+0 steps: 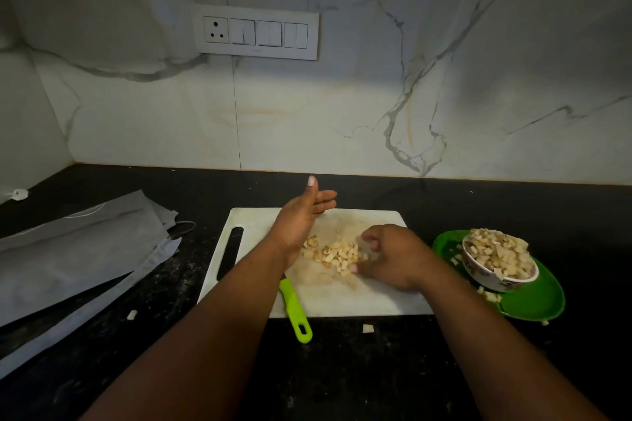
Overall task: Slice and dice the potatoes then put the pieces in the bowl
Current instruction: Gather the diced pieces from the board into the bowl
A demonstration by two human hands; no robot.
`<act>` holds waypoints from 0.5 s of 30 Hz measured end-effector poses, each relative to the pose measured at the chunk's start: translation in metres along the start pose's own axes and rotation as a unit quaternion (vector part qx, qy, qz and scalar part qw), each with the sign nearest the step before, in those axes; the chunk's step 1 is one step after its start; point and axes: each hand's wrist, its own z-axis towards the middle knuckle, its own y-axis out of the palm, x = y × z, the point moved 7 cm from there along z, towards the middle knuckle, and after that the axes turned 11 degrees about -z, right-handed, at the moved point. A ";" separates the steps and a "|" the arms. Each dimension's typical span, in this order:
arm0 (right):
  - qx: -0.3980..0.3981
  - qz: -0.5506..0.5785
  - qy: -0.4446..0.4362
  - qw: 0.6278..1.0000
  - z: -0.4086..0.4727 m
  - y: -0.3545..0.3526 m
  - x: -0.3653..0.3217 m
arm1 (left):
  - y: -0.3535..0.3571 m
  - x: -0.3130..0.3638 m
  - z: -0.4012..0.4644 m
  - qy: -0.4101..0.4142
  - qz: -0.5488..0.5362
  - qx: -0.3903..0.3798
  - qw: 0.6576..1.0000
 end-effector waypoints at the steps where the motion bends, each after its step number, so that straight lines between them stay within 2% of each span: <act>1: 0.012 0.014 -0.018 1.000 0.004 0.004 -0.011 | 0.006 -0.002 0.000 -0.003 -0.006 -0.006 1.000; 3: 0.017 0.046 -0.052 0.997 0.011 0.009 -0.031 | 0.016 -0.005 0.000 -0.003 0.017 -0.016 1.000; 5: 0.011 0.086 -0.050 0.995 0.015 0.008 -0.033 | 0.020 -0.006 -0.001 0.001 0.029 -0.010 1.000; 7: 0.036 0.125 -0.013 0.991 0.019 0.002 -0.022 | 0.014 -0.005 0.000 -0.002 -0.011 0.007 1.000; 10: 0.061 0.113 0.031 0.991 0.026 0.004 -0.016 | 0.003 -0.008 0.001 -0.021 -0.099 0.032 0.994; 13: 0.028 0.068 -0.054 0.996 0.029 0.027 -0.047 | -0.004 -0.012 0.004 -0.030 -0.158 0.058 0.985; 15: 0.041 0.049 -0.090 0.994 0.029 0.034 -0.060 | -0.007 -0.012 0.005 -0.029 -0.181 0.070 0.981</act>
